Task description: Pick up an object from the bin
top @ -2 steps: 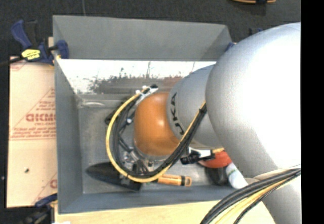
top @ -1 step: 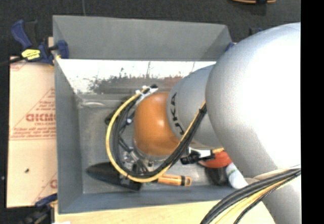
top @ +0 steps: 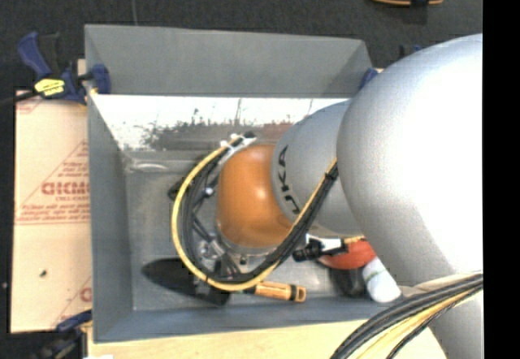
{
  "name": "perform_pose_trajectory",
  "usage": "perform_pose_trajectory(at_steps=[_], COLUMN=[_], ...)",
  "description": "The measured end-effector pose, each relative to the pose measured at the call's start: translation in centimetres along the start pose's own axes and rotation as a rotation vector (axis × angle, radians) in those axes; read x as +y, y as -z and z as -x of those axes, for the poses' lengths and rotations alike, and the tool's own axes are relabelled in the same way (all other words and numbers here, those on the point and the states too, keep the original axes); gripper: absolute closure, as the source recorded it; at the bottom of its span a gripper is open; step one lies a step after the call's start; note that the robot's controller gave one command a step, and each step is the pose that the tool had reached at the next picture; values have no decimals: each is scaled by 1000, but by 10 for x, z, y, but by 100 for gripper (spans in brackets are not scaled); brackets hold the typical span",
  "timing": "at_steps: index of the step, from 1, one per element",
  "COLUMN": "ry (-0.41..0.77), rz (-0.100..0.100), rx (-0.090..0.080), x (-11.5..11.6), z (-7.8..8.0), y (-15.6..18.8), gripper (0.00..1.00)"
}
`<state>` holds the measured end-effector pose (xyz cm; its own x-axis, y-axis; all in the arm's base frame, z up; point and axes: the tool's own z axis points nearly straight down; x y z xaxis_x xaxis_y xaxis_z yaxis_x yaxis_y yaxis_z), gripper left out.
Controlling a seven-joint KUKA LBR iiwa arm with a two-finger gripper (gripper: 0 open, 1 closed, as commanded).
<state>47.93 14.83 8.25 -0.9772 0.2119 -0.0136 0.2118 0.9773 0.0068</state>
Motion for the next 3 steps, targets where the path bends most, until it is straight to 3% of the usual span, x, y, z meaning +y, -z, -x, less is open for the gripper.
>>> perform_pose_trajectory(at_steps=[3], ry=[-3], rz=[2], rx=[-3], x=[0], z=[2], y=[44], gripper=[100])
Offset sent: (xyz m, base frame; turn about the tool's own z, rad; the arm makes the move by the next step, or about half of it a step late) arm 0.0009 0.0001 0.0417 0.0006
